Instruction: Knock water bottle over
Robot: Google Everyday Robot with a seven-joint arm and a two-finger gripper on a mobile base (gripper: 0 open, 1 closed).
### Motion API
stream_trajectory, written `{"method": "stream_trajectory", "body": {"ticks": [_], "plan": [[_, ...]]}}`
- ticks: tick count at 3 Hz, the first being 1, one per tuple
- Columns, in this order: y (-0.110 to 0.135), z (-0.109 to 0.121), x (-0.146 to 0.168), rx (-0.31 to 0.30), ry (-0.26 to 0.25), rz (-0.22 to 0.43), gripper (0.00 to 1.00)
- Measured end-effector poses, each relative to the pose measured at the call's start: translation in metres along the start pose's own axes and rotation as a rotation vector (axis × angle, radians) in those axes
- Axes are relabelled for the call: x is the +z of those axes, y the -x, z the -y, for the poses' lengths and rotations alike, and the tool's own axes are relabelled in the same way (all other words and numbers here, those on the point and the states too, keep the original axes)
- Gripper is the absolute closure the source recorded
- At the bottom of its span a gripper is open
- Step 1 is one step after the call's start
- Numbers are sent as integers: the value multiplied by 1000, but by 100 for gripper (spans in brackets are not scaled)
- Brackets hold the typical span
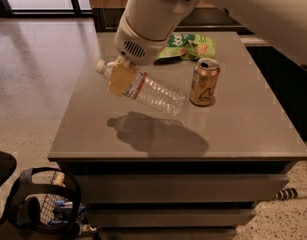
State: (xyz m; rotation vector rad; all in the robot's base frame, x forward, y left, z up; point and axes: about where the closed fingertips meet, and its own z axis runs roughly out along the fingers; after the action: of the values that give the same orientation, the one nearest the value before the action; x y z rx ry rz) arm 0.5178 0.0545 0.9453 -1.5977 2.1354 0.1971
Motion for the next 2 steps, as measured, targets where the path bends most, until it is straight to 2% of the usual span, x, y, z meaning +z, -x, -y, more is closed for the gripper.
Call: {"method": "stream_trajectory", "body": {"ticks": [1, 2], "plan": [[4, -29, 36, 3, 80, 31, 100], [20, -55, 70, 8, 163, 105, 100]]}}
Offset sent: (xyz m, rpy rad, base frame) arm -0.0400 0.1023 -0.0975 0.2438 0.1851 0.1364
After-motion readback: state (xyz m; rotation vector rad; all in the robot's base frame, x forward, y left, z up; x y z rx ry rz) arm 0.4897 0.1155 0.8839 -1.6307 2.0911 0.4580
